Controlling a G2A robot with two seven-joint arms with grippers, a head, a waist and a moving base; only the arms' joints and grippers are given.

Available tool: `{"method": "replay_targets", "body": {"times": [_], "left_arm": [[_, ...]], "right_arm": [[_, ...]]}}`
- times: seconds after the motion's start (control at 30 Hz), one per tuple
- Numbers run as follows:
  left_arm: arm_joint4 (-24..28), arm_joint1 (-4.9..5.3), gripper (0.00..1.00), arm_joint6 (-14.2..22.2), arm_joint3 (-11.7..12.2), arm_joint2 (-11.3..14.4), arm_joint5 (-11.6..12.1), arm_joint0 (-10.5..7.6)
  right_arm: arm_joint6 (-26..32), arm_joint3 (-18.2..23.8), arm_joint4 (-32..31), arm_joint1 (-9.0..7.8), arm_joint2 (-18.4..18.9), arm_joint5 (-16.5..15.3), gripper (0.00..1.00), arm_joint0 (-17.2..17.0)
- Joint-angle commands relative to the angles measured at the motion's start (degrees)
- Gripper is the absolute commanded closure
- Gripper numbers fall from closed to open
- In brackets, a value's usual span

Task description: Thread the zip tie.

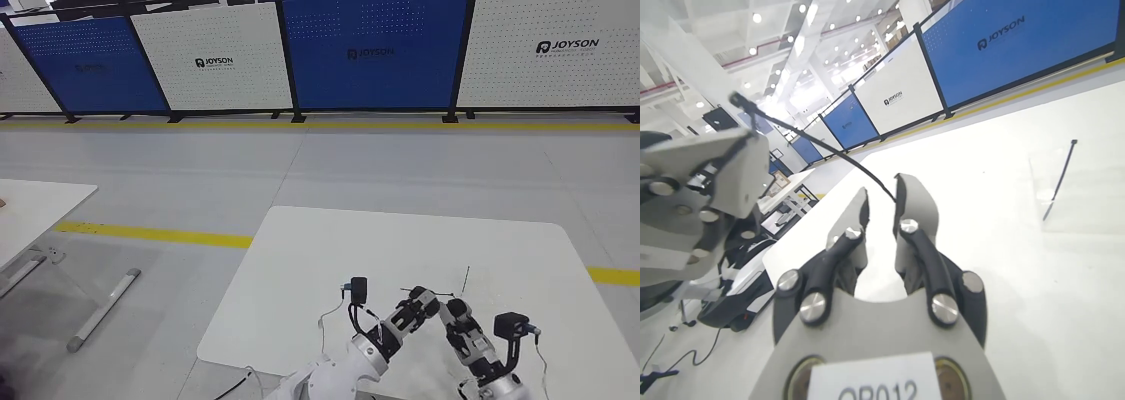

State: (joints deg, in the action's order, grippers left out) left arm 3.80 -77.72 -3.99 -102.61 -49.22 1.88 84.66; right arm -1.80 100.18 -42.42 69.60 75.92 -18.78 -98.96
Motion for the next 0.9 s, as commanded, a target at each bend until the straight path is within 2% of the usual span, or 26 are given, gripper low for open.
{"method": "replay_targets", "body": {"times": [0.0, 0.23, 0.4, 0.67, 0.87], "left_arm": [[0.45, 0.04, 1.00, -0.51, 0.43, -0.55, 0.19, 0.30], [3.05, 0.53, 1.00, -2.36, 1.73, -4.38, 1.76, 2.63], [3.87, 0.86, 1.00, -2.88, 1.98, -6.41, 1.61, 4.03], [4.68, 0.52, 1.00, -3.63, 3.97, -5.85, 0.99, 3.17], [4.92, 0.35, 1.00, -3.22, 3.93, -5.04, 1.38, 2.98]], "right_arm": [[-0.65, 0.32, 1.24, -0.09, 1.10, -0.53, 0.00, -0.68], [-3.21, 3.07, 9.59, -0.97, 5.70, -0.70, 0.00, -3.67], [-5.24, 4.87, 17.93, -1.99, 9.80, -0.70, 0.00, -5.80], [-6.28, 5.63, 34.58, -3.09, 17.09, -0.70, 0.00, -7.86], [-6.20, 5.64, 35.60, -3.12, 17.53, -0.70, 0.00, -8.03]]}}
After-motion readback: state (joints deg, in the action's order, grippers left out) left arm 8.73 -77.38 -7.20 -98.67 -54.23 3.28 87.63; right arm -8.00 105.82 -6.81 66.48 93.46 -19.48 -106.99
